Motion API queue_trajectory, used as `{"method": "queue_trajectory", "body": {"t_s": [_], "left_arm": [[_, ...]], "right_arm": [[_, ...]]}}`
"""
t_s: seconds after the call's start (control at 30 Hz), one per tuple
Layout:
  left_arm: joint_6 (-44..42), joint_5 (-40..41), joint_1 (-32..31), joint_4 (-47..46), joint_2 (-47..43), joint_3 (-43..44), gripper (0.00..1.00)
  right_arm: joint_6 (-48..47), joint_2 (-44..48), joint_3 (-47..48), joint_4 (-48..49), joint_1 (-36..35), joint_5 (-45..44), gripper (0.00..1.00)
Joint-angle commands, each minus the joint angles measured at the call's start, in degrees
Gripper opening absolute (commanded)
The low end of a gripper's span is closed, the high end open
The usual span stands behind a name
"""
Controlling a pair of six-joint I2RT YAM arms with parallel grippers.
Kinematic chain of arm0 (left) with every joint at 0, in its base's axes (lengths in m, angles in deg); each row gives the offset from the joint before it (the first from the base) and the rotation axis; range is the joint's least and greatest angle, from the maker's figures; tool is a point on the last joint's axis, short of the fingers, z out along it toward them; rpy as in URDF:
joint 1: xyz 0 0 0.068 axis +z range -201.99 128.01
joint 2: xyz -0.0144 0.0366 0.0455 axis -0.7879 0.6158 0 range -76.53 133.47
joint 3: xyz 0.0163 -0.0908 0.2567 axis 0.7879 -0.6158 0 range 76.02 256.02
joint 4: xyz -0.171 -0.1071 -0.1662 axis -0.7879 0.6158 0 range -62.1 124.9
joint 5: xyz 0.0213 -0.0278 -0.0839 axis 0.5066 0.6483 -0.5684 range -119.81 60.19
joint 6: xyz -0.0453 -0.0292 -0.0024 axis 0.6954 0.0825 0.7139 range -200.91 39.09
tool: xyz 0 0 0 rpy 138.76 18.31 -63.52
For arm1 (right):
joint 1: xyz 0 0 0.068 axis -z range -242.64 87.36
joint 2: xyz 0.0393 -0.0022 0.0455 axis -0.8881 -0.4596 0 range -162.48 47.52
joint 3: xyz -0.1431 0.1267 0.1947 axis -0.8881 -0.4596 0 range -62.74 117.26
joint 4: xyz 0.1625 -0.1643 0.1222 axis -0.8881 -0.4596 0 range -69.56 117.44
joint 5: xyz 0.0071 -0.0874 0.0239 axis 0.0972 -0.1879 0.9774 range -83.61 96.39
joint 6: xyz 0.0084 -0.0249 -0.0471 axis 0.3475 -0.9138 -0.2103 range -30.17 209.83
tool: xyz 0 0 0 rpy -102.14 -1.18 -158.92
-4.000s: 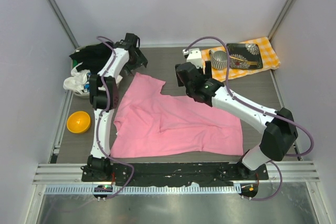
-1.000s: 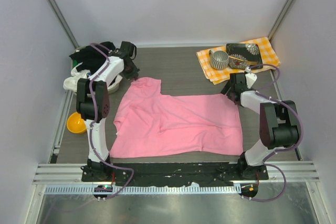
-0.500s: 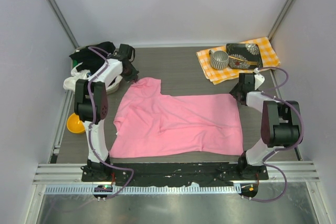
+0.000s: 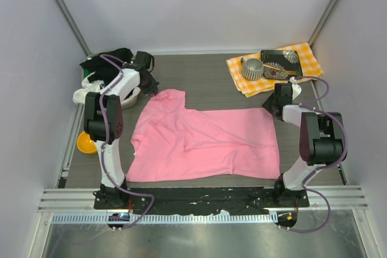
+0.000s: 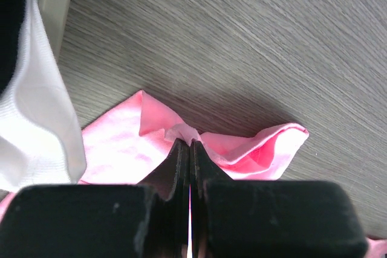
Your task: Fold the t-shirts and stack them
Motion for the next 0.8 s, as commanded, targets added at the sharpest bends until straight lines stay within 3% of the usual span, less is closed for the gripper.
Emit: {"method": "queue_trajectory", "body": {"t_s": [0.0,0.27,0.4,0.77], "left_arm": [[0.54,-0.39,0.33,-1.39,-3.91,-0.5,0.0],[0.89,-0.3,0.33,-1.92,-4.88,-2.26,0.0],[0.98,-0.3,0.33,-2.35,-5.41,-3.49,0.0],[-1.13,0.23,0.33,-1.21,-11.64,-4.63,0.0]], "right_arm": [[0.48,-1.53,0.39,-1.42,-0.07,2.17,0.44],[0.48,-0.21,-1.02,-2.65,-0.07,2.26,0.26],[0.65,0.23,-1.19,-3.53,-0.07,1.38,0.01],[-0.57,8.39,-1.11,-7.21,-0.51,-0.2,0.01]]}}
